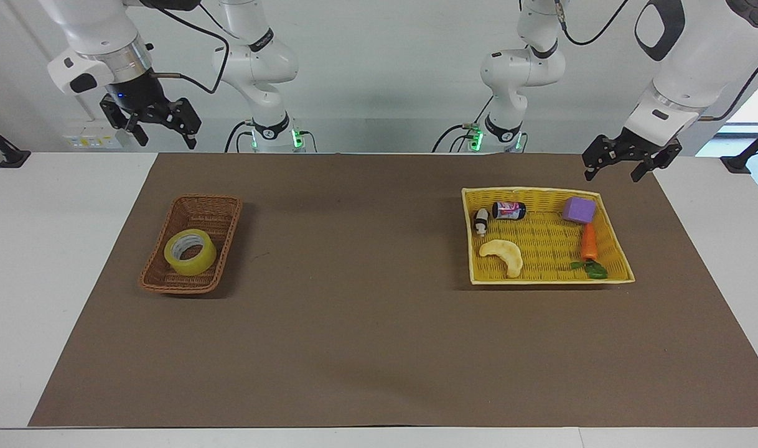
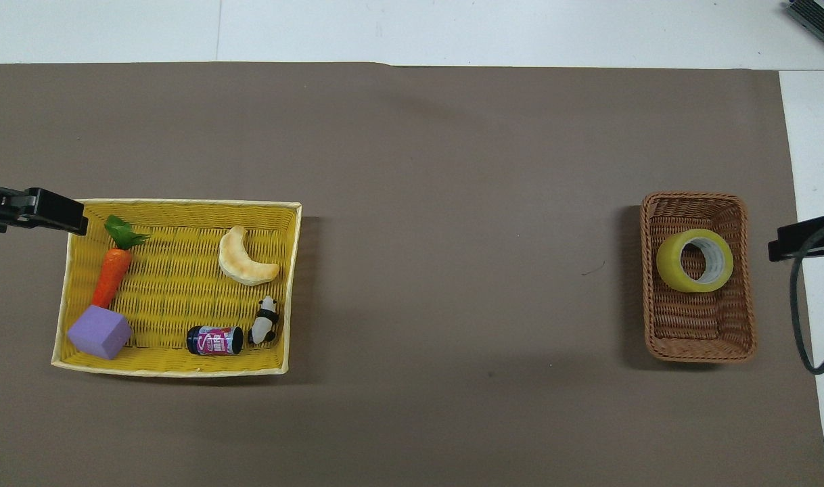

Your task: Move tape to another basket

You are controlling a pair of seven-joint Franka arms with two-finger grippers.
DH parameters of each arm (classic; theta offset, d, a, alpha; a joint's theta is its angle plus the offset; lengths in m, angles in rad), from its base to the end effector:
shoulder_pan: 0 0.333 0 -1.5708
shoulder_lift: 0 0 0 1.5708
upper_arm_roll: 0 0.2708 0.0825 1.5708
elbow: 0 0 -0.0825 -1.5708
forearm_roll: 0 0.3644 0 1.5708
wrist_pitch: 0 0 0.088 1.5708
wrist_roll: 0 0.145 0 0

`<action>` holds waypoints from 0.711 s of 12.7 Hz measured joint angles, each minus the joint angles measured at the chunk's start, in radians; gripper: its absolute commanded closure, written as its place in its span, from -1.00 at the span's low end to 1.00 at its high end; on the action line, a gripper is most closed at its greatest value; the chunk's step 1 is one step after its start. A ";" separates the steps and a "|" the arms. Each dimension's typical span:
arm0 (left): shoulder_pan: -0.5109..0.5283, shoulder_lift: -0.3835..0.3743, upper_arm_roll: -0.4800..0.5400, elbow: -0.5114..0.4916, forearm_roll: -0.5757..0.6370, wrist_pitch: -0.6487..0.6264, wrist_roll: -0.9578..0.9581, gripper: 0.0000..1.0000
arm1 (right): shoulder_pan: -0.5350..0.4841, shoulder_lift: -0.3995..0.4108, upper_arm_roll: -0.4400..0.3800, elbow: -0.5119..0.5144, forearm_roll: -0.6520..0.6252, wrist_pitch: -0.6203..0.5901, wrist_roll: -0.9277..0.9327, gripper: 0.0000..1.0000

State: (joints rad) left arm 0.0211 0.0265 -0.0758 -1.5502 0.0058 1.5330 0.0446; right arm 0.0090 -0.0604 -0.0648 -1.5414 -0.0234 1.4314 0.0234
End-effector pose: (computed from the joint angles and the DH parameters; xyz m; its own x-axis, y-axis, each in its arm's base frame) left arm 0.5354 -0.0280 0.5332 0.9941 -0.0989 -0.0437 -0.0991 -0.9951 -0.0019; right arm 0.5012 -0.0325 0.5739 0.9954 -0.0820 -0.0492 -0.0810 -0.9965 0.0205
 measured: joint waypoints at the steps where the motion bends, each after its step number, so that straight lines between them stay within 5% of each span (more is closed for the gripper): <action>1: 0.000 0.000 0.000 0.000 0.000 0.000 0.000 -1.00 | 0.001 -0.001 0.003 0.001 0.000 0.001 -0.008 -1.00; 9: 0.000 -0.002 -0.001 0.000 -0.002 0.000 0.000 -1.00 | 0.002 -0.001 0.005 -0.001 0.000 0.014 -0.027 -1.00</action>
State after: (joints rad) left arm 0.0211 0.0241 -0.0765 -1.5501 0.0035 1.5330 0.0446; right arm 0.0107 -0.0615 -0.0597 -1.5426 -0.0231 1.4457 -0.0033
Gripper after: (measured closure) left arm 0.000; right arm 0.000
